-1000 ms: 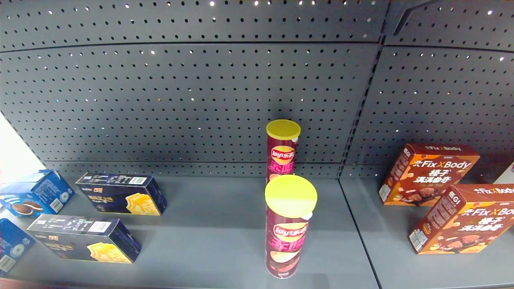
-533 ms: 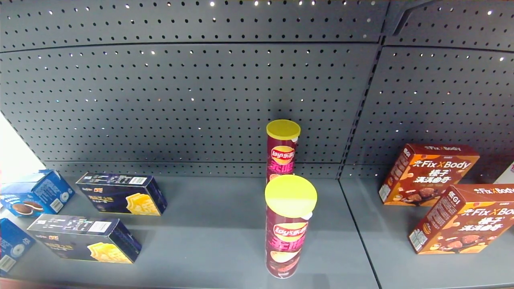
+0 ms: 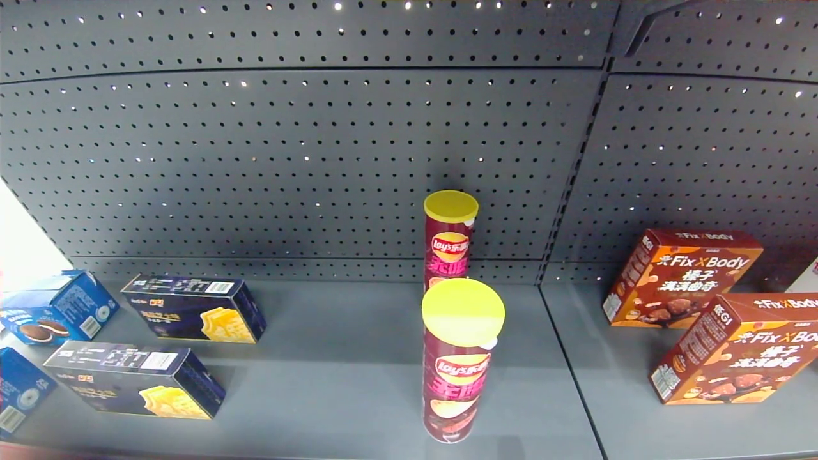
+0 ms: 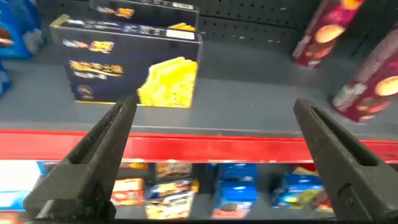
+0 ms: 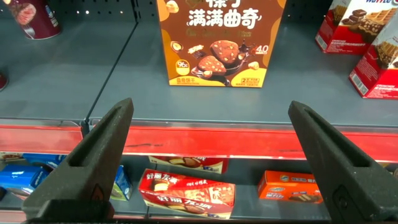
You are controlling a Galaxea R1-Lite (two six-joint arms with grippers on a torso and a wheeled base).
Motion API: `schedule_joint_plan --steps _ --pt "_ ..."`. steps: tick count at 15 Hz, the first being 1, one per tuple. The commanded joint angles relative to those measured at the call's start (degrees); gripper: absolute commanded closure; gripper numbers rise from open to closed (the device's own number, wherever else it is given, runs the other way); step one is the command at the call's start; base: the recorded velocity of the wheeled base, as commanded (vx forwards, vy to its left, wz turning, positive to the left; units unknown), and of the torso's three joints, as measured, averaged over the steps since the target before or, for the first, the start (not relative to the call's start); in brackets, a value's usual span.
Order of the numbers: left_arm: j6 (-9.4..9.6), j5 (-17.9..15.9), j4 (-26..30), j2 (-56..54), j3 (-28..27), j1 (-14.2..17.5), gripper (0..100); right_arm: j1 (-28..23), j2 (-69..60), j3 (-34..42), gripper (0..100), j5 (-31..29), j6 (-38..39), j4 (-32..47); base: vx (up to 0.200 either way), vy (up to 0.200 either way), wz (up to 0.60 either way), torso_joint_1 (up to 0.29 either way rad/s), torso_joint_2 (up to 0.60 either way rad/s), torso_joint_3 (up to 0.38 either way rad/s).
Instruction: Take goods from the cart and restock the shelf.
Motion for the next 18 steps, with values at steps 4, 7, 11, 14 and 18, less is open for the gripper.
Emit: schedule_joint_plan --steps 4,7,11,14,18 --pt "0.17 -0.2 -0.1 -0.2 0.0 0.0 0 0.0 0.1 0.0 0 0.0 0.0 0.0 0.0 0.0 0.0 0.0 0.0 0.0" --pt "0.34 -0.3 -0.1 -0.2 0.0 0.0 0 0.0 0.1 0.0 0 0.0 0.0 0.0 0.0 0.0 0.0 0.0 0.0 0.0" --pt "1.93 -3.9 0.0 -0.2 0.0 0.0 0 0.0 0.1 0.0 0 0.0 0.0 0.0 0.0 0.0 0.0 0.0 0.0 0.0" --pt "3.86 -7.0 0.3 -0.2 -0.1 0.1 0 0.0 0.1 0.0 0 0.0 0.0 0.0 0.0 0.0 0.0 0.0 0.0 0.0" --pt "10.36 0.2 0.2 -0.2 0.2 0.1 0 0.0 0.1 0.0 0 0.0 0.0 0.0 0.0 0.0 0.0 0.0 0.0 0.0"
